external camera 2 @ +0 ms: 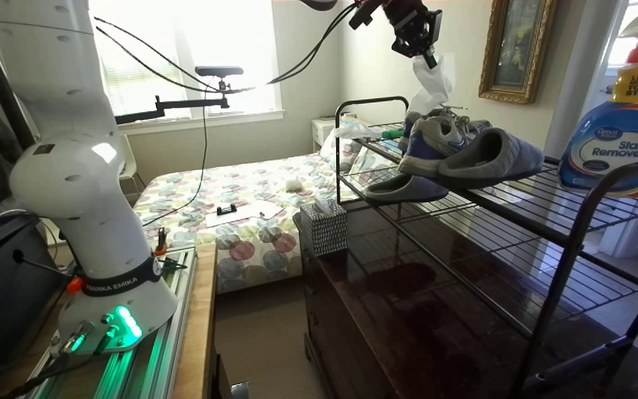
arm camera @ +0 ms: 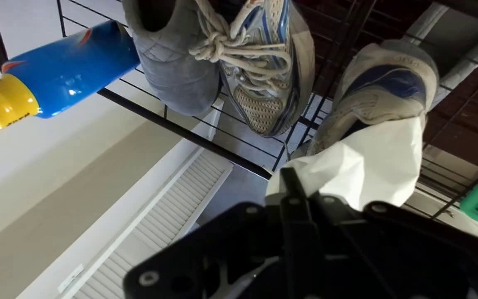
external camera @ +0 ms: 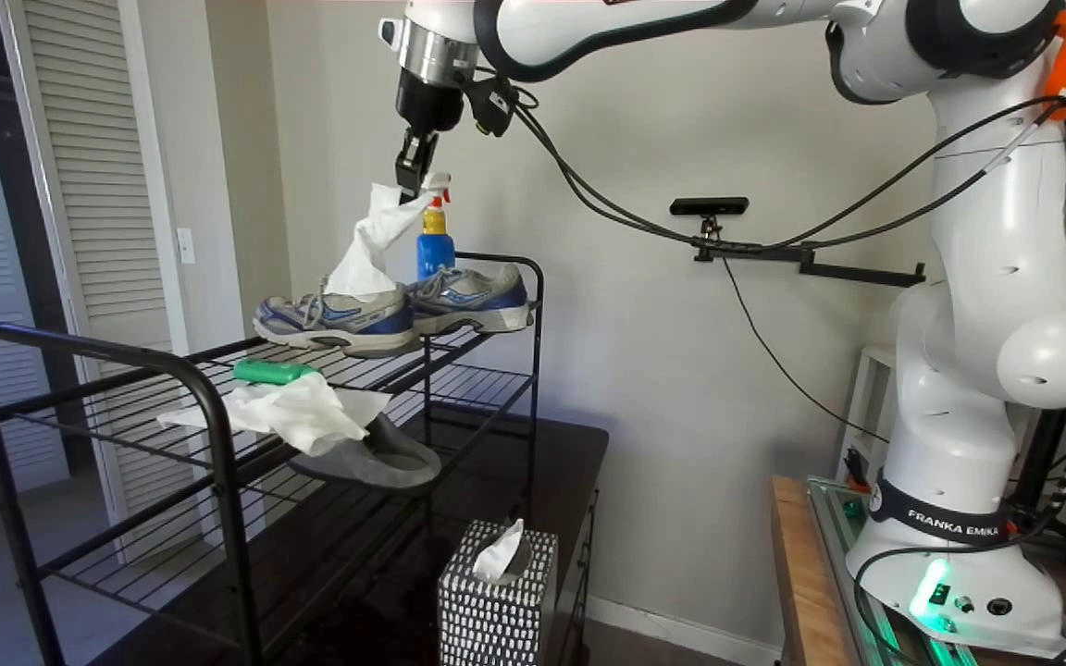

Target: Remove a napkin from the napkin box, put it in the left shoe on the top rack and put the green bottle in the right shoe on the top rack

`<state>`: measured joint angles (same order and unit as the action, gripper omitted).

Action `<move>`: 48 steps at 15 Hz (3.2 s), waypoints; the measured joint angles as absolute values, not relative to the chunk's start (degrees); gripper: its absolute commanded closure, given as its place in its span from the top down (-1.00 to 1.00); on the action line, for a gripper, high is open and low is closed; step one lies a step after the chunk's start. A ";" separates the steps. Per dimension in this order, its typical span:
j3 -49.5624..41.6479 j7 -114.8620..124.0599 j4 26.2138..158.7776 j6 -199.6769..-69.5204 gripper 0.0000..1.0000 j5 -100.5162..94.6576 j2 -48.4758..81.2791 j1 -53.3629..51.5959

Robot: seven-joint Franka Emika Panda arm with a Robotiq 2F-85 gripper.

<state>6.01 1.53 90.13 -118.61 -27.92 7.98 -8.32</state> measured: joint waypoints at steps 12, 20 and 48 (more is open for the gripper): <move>8.36 -1.62 89.77 -116.20 -1.00 -19.60 11.32 -10.50; 5.92 3.61 86.76 -116.27 -1.00 -20.84 14.38 -10.45; 4.01 2.61 76.95 -104.30 -1.00 -20.48 22.50 -12.65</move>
<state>4.01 2.61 76.95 -104.30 -20.48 22.50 -12.65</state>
